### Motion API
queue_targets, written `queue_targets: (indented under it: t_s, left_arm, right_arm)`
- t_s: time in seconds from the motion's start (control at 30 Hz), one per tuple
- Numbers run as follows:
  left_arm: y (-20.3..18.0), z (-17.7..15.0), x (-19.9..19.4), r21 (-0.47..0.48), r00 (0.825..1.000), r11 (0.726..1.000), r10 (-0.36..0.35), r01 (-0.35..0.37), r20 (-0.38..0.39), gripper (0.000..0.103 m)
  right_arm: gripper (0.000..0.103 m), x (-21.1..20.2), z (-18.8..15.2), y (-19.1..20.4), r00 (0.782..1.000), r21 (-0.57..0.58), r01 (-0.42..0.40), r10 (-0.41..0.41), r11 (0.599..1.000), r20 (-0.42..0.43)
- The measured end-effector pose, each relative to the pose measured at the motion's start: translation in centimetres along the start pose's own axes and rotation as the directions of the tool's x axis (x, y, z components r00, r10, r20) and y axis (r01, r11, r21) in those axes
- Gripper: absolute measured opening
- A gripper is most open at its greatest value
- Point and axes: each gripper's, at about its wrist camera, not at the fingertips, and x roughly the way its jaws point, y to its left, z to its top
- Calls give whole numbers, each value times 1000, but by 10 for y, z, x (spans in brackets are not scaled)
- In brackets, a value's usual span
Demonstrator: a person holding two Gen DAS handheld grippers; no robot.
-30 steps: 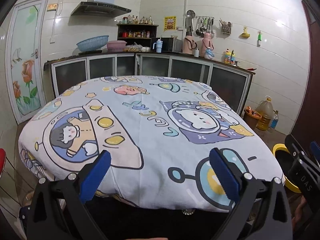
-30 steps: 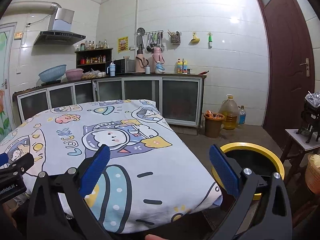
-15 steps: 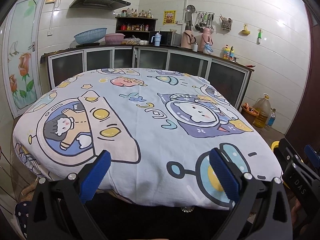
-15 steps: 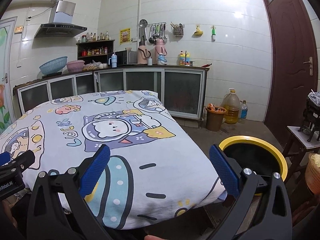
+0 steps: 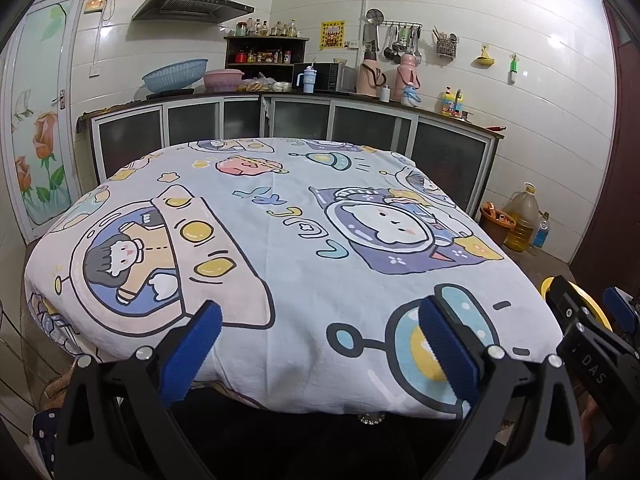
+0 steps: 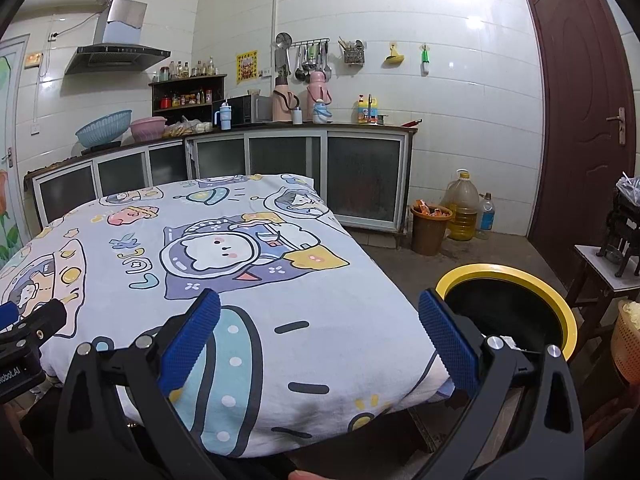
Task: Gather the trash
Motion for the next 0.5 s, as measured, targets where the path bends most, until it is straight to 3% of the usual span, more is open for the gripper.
queue_targets:
  t_s: [0.5]
  left_arm:
    - [-4, 2, 0, 18, 1000, 1000, 0, 0, 3, 95]
  right_arm:
    - [95, 1, 1, -1, 1000, 4, 0, 0, 1000, -6]
